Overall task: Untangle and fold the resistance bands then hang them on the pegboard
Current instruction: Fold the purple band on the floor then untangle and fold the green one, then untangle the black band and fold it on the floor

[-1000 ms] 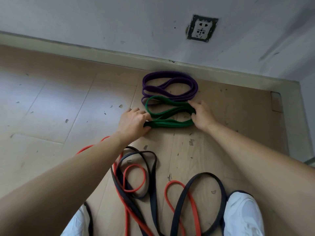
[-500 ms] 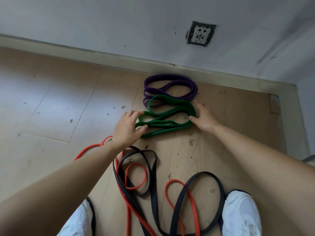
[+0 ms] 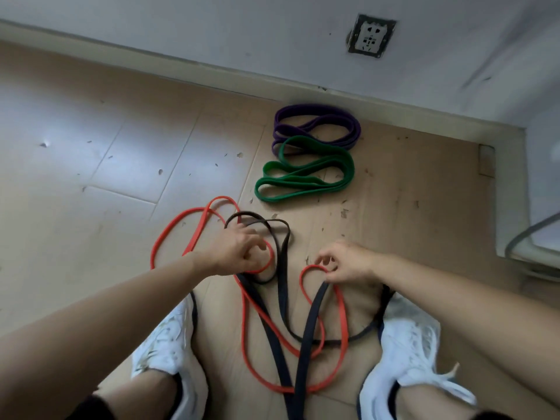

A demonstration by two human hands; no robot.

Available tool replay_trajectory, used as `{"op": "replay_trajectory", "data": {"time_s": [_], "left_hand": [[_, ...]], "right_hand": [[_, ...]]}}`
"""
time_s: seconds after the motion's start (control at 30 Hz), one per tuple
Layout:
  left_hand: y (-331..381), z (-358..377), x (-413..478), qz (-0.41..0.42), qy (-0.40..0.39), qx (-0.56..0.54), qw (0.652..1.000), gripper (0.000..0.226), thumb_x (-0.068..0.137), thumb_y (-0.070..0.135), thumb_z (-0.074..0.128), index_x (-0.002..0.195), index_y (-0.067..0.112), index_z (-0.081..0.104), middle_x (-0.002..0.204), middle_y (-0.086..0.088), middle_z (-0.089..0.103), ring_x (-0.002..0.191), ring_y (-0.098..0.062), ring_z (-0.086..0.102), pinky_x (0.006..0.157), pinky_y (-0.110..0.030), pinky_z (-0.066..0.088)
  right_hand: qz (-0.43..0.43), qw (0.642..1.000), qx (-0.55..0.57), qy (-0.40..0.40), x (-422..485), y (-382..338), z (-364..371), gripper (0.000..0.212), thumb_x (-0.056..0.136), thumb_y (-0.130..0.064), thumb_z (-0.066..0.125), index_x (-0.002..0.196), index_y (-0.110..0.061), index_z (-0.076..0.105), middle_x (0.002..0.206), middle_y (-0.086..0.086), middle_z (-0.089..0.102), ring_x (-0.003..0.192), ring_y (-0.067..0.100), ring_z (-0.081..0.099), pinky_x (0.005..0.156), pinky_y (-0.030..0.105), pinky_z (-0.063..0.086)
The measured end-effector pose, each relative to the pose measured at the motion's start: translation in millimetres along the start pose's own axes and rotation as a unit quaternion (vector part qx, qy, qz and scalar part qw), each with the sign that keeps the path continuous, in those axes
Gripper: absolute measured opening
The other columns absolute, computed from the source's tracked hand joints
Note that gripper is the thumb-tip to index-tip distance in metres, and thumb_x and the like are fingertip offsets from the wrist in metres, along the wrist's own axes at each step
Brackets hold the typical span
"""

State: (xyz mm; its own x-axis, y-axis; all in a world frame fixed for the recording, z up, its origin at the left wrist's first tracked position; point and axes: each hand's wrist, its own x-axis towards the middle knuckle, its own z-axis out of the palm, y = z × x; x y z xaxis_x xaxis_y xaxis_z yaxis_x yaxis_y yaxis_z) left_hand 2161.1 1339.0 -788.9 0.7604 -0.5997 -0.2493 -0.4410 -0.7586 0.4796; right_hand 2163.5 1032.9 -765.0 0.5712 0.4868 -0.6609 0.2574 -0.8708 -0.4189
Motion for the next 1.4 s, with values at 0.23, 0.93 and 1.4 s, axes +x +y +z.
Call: {"op": "replay_trajectory", "data": {"time_s": [0.23,0.93,1.4], "left_hand": [[6.6,5.8,-43.7,-0.004,-0.136,0.216,0.967,0.042,0.088,0.018,0.062,0.129,0.024,0.055,0.126,0.003,0.056,0.113,-0.024,0.053,0.083,-0.035,0.045],[132.0,-200.7,-84.5,-0.098,-0.141,-0.27,0.947,0.01,0.086,0.005,0.077,0.095,0.003,0.073,0.085,-0.009,0.07,0.081,-0.02,0.062,0.078,-0.034,0.049],[217.5,-344.1,-160.2,0.028,0.162,-0.466,0.869,0.028,0.077,0.014,0.083,0.1,0.009,0.067,0.083,-0.002,0.066,0.079,-0.017,0.066,0.079,-0.03,0.055]], "right_hand": [[-0.04,0.955,-0.294,-0.013,-29.6,-0.3,27.2,0.029,0.093,-0.021,0.059,0.121,-0.03,0.061,0.119,0.001,0.056,0.12,0.025,0.045,0.089,0.037,0.035],[-0.123,0.945,0.298,-0.044,-103.9,-167.7,-60.5,0.031,0.088,-0.007,0.075,0.118,-0.013,0.068,0.112,0.001,0.073,0.091,0.006,0.067,0.079,0.027,0.049],[-0.22,0.87,0.356,0.26,-251.5,-257.2,-194.4,0.026,0.098,-0.014,0.065,0.119,0.002,0.064,0.104,0.017,0.073,0.097,0.025,0.068,0.087,0.046,0.054]]}}
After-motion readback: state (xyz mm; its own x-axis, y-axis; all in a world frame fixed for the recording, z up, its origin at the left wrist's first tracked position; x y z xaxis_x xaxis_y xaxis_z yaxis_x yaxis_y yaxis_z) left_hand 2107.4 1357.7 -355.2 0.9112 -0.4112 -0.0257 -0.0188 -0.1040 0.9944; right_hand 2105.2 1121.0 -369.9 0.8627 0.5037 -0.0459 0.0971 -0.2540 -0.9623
